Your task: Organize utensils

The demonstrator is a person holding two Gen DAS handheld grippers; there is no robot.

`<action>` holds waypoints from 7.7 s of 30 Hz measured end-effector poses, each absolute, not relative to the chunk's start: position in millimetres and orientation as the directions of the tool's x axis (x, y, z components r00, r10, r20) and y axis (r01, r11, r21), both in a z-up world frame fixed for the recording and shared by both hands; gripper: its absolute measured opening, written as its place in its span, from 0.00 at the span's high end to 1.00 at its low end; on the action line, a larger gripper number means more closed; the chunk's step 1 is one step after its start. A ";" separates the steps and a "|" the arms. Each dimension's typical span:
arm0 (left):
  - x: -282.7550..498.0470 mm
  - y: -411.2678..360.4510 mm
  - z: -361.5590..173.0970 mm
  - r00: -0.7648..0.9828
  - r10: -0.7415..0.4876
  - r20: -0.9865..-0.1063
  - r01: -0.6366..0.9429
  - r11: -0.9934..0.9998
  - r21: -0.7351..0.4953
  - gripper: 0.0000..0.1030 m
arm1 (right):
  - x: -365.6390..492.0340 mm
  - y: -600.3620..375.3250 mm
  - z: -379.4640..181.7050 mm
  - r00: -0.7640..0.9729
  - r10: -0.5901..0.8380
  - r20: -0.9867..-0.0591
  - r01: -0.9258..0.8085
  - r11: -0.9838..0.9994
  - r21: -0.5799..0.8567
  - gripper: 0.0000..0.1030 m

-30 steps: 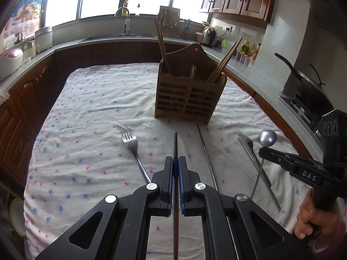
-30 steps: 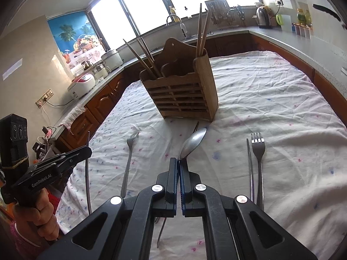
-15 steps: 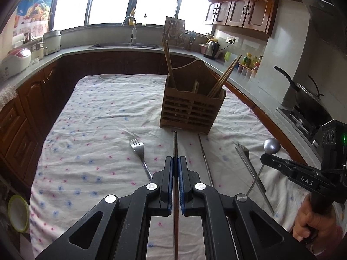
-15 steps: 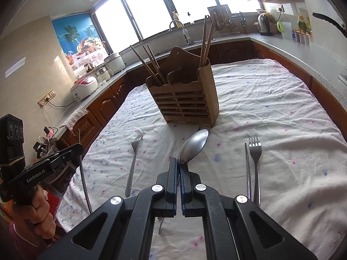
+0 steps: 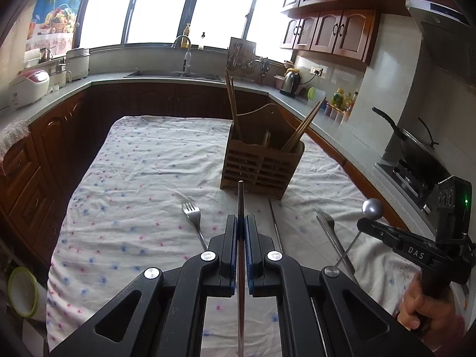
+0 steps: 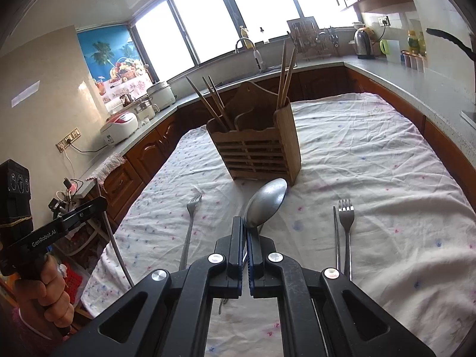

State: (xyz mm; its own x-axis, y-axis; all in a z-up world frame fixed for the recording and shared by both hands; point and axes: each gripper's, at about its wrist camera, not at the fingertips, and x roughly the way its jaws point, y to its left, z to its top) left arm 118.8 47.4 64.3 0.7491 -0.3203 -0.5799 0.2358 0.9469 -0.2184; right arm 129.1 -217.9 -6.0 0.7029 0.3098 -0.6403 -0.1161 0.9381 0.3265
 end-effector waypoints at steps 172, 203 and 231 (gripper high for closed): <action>177.5 24.2 1.4 0.916 -0.075 -0.394 0.049 0.996 -0.075 0.01 | 162.4 -240.8 32.8 0.858 0.247 -0.450 -0.157 0.961 0.227 0.00; 11.8 5.1 -25.2 0.939 0.009 -0.345 0.002 0.999 0.032 0.01 | 32.6 -218.3 3.0 0.930 0.178 -0.322 -0.133 0.979 0.157 0.00; 3.1 5.7 -63.4 0.943 0.033 -0.333 -0.025 0.999 0.026 0.01 | 14.9 -216.2 -45.9 0.924 0.161 -0.347 -0.115 0.982 0.149 0.00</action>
State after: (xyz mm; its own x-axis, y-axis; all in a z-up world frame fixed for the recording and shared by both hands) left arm 3.1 5.7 -63.4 0.9425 0.0325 -0.3325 -0.0253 0.9993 0.0259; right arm 14.9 -216.2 -45.9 0.9238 0.1613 -0.3472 -0.1153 0.9820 0.1494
